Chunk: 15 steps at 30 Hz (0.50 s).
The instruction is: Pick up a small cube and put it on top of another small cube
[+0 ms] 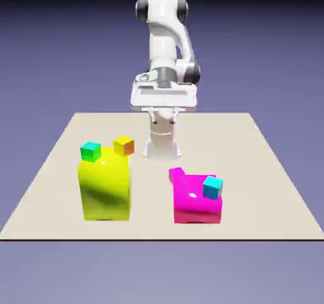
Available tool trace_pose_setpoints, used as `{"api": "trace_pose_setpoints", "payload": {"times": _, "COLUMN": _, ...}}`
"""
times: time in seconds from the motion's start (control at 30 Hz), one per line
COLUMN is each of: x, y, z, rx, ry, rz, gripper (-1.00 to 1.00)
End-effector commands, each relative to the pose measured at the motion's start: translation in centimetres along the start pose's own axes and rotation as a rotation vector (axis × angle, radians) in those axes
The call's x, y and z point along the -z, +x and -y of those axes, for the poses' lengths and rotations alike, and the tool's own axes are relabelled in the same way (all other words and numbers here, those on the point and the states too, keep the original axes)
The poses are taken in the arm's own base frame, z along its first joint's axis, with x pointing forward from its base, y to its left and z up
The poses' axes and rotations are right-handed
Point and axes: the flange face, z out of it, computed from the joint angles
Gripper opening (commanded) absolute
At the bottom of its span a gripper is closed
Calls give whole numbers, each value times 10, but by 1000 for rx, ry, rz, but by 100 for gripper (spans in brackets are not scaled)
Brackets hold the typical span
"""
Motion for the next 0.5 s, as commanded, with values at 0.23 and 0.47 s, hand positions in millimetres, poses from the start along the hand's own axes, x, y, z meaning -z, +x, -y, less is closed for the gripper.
{"api": "trace_pose_setpoints", "payload": {"times": 0.23, "x": -96, "y": -147, "z": -61, "rx": 162, "ry": -435, "rz": 523, "gripper": 0}}
{"api": "trace_pose_setpoints", "payload": {"times": 0.47, "x": -115, "y": -236, "z": -118, "rx": 265, "ry": -697, "rz": 811, "gripper": 0}}
